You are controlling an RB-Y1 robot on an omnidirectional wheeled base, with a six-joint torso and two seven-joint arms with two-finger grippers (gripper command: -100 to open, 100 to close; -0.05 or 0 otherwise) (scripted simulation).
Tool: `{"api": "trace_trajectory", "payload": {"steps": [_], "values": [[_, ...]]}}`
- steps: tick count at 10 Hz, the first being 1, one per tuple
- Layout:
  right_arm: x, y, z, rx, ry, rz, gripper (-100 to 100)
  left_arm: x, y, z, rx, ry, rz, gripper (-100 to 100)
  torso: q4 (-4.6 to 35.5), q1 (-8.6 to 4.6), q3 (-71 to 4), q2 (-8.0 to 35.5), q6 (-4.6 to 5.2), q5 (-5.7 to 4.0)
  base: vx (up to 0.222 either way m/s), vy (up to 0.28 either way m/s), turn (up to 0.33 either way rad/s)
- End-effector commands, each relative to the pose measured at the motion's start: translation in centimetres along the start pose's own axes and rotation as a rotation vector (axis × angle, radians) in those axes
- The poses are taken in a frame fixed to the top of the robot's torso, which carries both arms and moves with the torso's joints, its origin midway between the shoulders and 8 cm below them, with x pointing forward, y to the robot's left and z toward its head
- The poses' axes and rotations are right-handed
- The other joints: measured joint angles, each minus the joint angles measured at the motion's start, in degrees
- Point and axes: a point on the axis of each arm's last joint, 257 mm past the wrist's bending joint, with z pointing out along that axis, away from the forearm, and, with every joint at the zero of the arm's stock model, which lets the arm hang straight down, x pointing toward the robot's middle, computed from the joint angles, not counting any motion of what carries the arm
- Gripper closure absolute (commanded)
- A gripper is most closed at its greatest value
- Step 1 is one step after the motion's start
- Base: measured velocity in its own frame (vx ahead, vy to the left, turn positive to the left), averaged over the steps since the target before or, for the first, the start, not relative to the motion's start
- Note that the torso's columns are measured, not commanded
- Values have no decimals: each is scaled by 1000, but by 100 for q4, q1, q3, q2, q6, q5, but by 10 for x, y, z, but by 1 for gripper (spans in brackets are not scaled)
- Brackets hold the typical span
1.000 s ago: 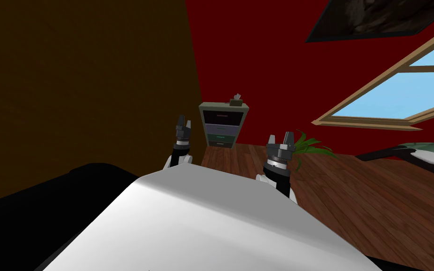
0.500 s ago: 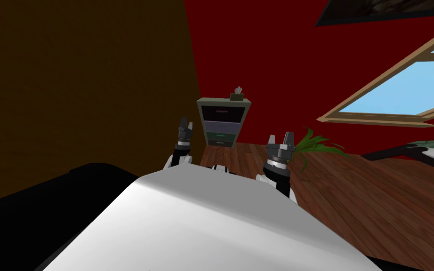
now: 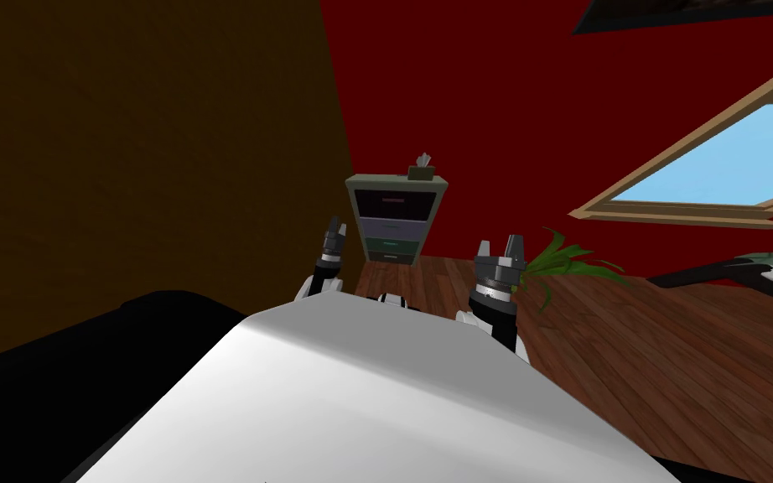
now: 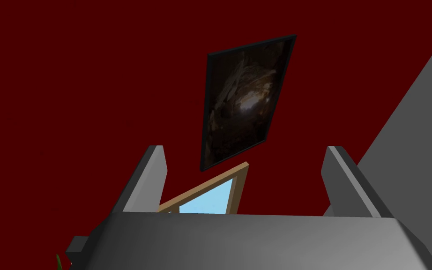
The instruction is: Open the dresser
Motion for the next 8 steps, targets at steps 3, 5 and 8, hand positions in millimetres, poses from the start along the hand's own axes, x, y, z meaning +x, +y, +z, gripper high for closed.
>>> {"api": "trace_trajectory", "payload": {"steps": [3,5,8], "values": [[0,0,0,0,0,0,0,7,46,-17,-66,31,18,-100,-3,-3,-7,-11,-1,-1,140,-24,-12],[0,0,0,0,0,0,0,10,69,-28,-101,45,26,-100,0,-2,1,3,-1,0,130,-30,-12],[0,0,0,0,0,0,0,12,90,-39,-135,58,34,-100,2,5,6,11,-1,1,113,-11,-8]]}}
